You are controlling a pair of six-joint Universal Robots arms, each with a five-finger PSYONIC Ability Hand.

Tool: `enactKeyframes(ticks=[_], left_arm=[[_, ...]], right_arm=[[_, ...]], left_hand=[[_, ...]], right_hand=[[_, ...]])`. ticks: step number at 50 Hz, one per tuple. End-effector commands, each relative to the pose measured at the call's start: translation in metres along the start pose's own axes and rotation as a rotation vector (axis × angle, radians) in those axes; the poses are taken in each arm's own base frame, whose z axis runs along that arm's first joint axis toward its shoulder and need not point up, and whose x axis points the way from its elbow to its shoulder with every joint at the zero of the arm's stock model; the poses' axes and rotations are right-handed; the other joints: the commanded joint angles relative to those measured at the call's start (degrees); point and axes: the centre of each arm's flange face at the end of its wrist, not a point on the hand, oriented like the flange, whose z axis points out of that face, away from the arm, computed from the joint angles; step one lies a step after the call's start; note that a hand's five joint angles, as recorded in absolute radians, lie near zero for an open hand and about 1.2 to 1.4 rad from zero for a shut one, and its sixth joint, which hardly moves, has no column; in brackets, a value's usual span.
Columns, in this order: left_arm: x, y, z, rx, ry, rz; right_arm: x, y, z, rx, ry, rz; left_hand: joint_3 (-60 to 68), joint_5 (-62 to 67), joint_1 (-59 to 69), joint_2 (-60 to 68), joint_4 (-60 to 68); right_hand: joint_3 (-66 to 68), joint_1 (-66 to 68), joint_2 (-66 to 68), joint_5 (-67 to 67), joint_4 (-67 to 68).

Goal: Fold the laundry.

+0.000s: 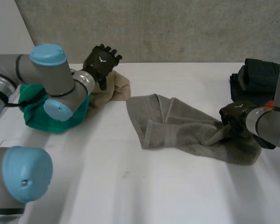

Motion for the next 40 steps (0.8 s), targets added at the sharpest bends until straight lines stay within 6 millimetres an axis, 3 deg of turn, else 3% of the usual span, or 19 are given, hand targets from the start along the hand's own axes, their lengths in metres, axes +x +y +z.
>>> enactKeyframes(ticks=[1, 4, 8, 12, 13, 18, 24, 29, 32, 36, 40], left_arm=[[0.030, 0.023, 0.010, 0.086, 0.069, 0.110], [0.038, 0.032, 0.011, 0.083, 0.082, 0.176], [0.042, 0.045, 0.011, 0.063, 0.084, 0.320], [0.037, 0.054, 0.012, 0.037, 0.056, 0.354], [0.027, 0.061, 0.014, 0.010, 0.003, 0.358], [-0.013, 0.075, 0.021, -0.059, -0.214, 0.395], [-0.070, 0.102, 0.012, -0.221, -0.382, 0.452], [-0.101, 0.126, -0.002, -0.396, -0.431, 0.592], [-0.119, 0.137, -0.012, -0.476, -0.460, 0.581], [-0.141, 0.146, -0.022, -0.511, -0.487, 0.567], [-0.150, 0.142, -0.027, -0.502, -0.522, 0.512]], right_arm=[[0.002, 0.005, 0.004, -0.015, 0.005, -0.014], [0.006, 0.005, 0.003, -0.016, 0.013, -0.013], [0.009, 0.006, 0.003, -0.016, 0.015, -0.004], [0.011, 0.005, 0.001, -0.012, 0.021, -0.002], [0.012, 0.004, 0.001, -0.011, 0.023, 0.000], [0.011, 0.005, 0.001, -0.012, 0.019, 0.001], [0.008, 0.005, -0.001, -0.014, 0.014, -0.004], [0.004, 0.005, -0.001, -0.014, 0.005, -0.009], [0.003, 0.005, -0.003, -0.012, 0.003, -0.009], [0.003, 0.002, -0.005, -0.002, 0.001, -0.010], [0.000, 0.001, -0.006, 0.003, -0.009, -0.010]], left_hand=[[-1.65, -2.42, -0.87, -1.52, -1.24], [-0.12, -0.90, 0.66, 0.01, 0.29], [17.03, 16.26, 17.81, 17.16, 17.44], [63.20, 62.43, 63.98, 63.33, 63.61], [68.30, 67.53, 69.08, 68.43, 68.71], [68.35, 67.58, 69.13, 68.48, 68.76], [68.35, 67.58, 69.13, 68.48, 68.76], [68.35, 67.58, 69.13, 68.48, 68.76], [68.35, 67.58, 69.13, 68.48, 68.76], [68.35, 67.58, 69.13, 68.48, 68.76], [68.35, 67.58, 69.13, 68.48, 68.76]], right_hand=[[12.47, 16.41, 13.02, 13.42, 11.67], [12.47, 16.41, 13.02, 13.42, 11.67], [12.47, 16.41, 13.02, 13.42, 11.67], [12.47, 16.41, 13.02, 13.42, 11.67], [12.47, 16.41, 13.02, 13.42, 11.67], [12.47, 16.41, 13.02, 13.42, 11.67], [12.47, 16.41, 13.02, 13.42, 11.67], [12.47, 16.41, 13.02, 13.42, 11.67], [12.47, 16.41, 13.02, 13.42, 11.67], [12.47, 16.41, 13.02, 13.42, 11.67], [12.47, 16.41, 13.02, 13.42, 11.67]])
